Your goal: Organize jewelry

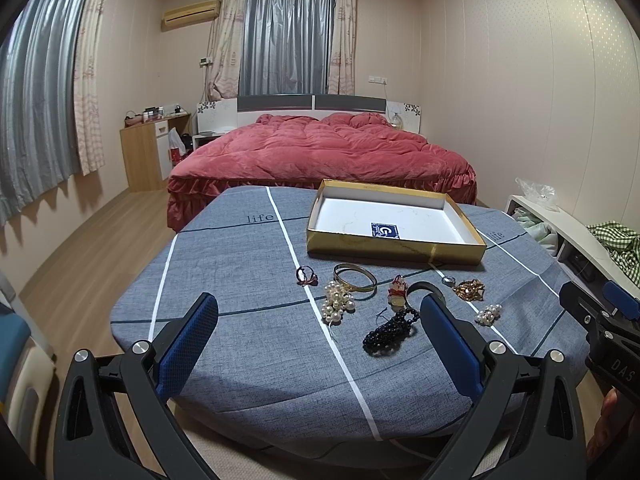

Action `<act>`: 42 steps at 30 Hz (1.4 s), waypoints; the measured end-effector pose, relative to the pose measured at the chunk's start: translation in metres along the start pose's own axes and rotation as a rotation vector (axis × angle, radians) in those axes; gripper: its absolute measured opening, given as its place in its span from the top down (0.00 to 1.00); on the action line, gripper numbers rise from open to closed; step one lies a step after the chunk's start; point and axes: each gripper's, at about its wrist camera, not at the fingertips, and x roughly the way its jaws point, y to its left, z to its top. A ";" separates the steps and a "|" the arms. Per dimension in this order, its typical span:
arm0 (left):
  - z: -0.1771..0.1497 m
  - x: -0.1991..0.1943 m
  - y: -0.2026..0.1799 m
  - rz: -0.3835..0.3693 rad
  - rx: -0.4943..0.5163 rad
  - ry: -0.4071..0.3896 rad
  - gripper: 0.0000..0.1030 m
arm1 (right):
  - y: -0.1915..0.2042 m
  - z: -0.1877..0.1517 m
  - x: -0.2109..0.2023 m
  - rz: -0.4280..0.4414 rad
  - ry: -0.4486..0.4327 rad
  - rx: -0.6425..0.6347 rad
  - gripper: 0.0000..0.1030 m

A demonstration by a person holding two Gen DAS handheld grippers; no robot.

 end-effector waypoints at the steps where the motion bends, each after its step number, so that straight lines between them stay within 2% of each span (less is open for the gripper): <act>1: 0.000 0.000 0.000 0.000 -0.001 0.000 0.05 | 0.000 0.000 0.000 0.001 -0.001 0.000 1.00; 32: 0.000 0.000 0.000 -0.003 0.000 0.002 0.05 | -0.003 0.000 -0.004 0.003 -0.001 0.002 1.00; 42: -0.005 0.003 0.000 -0.020 0.003 0.031 0.05 | -0.004 -0.003 -0.005 -0.013 0.003 0.007 1.00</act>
